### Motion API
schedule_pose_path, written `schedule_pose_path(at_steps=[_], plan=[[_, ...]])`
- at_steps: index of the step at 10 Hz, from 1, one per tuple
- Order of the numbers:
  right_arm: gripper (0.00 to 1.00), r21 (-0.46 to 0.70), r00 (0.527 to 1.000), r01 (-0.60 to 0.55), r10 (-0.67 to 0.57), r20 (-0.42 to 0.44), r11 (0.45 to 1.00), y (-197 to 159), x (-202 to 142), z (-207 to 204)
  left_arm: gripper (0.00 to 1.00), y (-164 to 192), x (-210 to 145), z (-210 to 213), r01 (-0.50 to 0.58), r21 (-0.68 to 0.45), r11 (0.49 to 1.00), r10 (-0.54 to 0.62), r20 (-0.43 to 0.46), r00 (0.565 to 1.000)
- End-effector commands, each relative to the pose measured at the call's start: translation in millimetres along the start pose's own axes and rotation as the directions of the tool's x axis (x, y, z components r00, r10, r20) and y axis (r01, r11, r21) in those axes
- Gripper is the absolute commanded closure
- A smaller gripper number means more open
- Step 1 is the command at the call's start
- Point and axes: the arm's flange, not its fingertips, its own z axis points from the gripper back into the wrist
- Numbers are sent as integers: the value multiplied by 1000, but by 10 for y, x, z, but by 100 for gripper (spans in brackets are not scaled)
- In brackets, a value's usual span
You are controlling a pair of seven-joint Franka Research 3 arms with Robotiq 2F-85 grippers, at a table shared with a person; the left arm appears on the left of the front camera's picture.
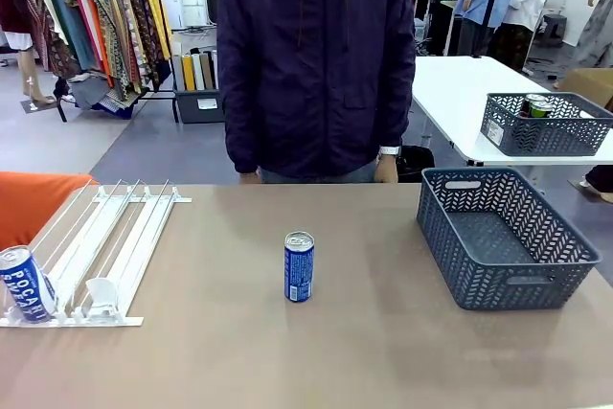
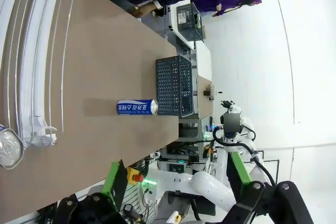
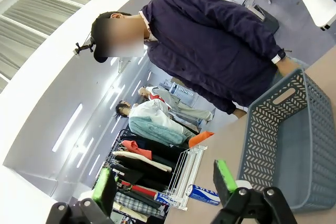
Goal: Retrieve and store the cans from the dispenser.
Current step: Pick up one can from the Automatic Can Dispenser and place it in the middle of the table.
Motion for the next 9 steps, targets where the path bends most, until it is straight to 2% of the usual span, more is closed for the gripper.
schedule_pose_path(at_steps=[1,2,3,4,5,6,7,8,9], plan=[[0,16,1000,8,-9,21,1000,46,32,-27,0,-4,-11,11,2,-18,1000,-2,-3,1000],[0,16,1000,8,-9,21,1000,46,32,-27,0,0,0,0,0,0,1000,0,0,1000],[0,16,1000,8,-9,21,1000,46,32,-27,0,-67,-20,-33,0,176,984,-10,56,998],[0,16,1000,8,-9,21,1000,46,32,-27,0,-81,-96,-71,-2,376,927,-13,39,999],[0,16,1000,8,-9,21,1000,46,32,-27,0,-30,-165,-181,22,541,841,-32,9,999],[0,16,1000,8,-9,21,1000,46,32,-27,0,8,-193,-286,25,629,777,-50,22,999],[0,16,1000,8,-9,21,1000,46,32,-27,0,102,-230,-483,34,734,679,-42,-7,999],[0,16,1000,8,-9,21,1000,46,32,-27,0,213,-254,-613,34,846,532,-25,-25,999],[0,16,1000,8,-9,21,1000,46,32,-27,0,278,-274,-728,55,894,445,12,-67,998]])
